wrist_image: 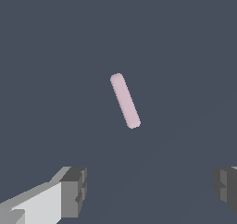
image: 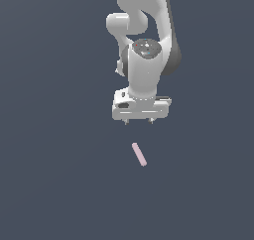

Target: Pick up the object and move it to a goal position.

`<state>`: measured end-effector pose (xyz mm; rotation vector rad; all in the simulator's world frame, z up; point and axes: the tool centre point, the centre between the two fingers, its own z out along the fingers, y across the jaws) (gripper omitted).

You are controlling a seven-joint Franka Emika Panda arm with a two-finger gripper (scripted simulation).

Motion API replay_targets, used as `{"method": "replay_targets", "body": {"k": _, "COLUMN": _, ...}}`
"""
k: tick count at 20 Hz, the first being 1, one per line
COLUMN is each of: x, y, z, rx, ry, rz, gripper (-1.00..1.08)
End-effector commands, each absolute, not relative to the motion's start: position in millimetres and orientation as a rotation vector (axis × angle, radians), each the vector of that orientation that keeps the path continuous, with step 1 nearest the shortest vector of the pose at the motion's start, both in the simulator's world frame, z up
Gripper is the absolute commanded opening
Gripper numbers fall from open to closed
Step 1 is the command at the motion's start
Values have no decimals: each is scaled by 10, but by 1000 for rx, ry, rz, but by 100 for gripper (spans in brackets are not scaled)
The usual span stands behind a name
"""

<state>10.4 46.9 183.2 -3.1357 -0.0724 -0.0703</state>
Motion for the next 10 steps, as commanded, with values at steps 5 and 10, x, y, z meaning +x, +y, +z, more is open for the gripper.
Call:
{"method": "replay_targets", "body": {"k": 5, "x": 107, "y": 502, "z": 1814, "rx": -3135, "ry": -83, "rz": -65, "gripper": 100}}
{"method": "replay_targets", "body": {"k": 10, "x": 182, "y": 515, "z": 1712, "rx": -3135, "ry": -137, "rz": -58, "gripper": 100}}
